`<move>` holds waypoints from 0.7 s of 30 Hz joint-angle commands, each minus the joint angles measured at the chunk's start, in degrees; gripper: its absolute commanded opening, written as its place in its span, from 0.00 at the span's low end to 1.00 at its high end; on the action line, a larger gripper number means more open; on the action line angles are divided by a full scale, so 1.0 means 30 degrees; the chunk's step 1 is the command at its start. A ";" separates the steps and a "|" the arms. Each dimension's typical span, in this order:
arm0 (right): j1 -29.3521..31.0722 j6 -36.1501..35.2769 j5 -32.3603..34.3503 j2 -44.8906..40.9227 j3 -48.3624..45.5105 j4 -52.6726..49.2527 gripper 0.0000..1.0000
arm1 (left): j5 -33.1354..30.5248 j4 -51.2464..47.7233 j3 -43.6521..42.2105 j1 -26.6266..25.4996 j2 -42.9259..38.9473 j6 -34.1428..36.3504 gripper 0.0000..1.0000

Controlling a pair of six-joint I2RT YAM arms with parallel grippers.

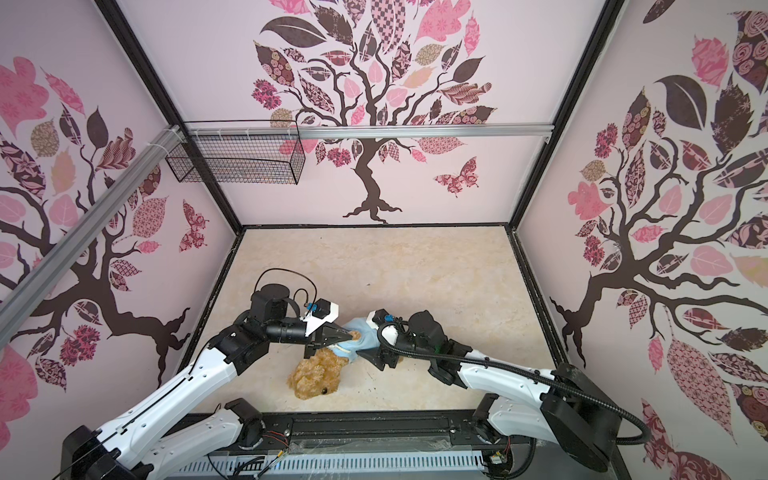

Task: Dress the teddy bear

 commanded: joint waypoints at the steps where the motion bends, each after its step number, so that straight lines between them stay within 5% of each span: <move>1: 0.0032 0.0046 0.0186 0.0422 0.0486 0.1568 0.57 | 0.0532 0.1115 0.0219 -0.0054 -0.0060 -0.0244 0.00; 5: 0.0057 0.1086 0.1874 -0.0207 -0.0470 0.1806 0.28 | -0.0865 0.1413 -0.0105 -0.0054 -0.0390 -0.0834 0.00; 10: 0.0043 0.1875 0.3073 -0.1230 -0.1164 0.1677 0.10 | -0.2752 0.0071 0.0283 -0.0141 -0.0744 -0.0654 0.07; 16: 0.0046 0.1499 0.3594 -0.2173 -0.1097 0.0613 0.03 | -0.4540 -0.1067 0.0660 -0.0178 -0.2624 -0.1898 0.35; 21: 0.0134 0.1132 0.3960 -0.2159 -0.1049 0.0567 0.02 | -0.5769 -0.2035 0.1295 -0.0782 -0.3739 -0.3146 0.46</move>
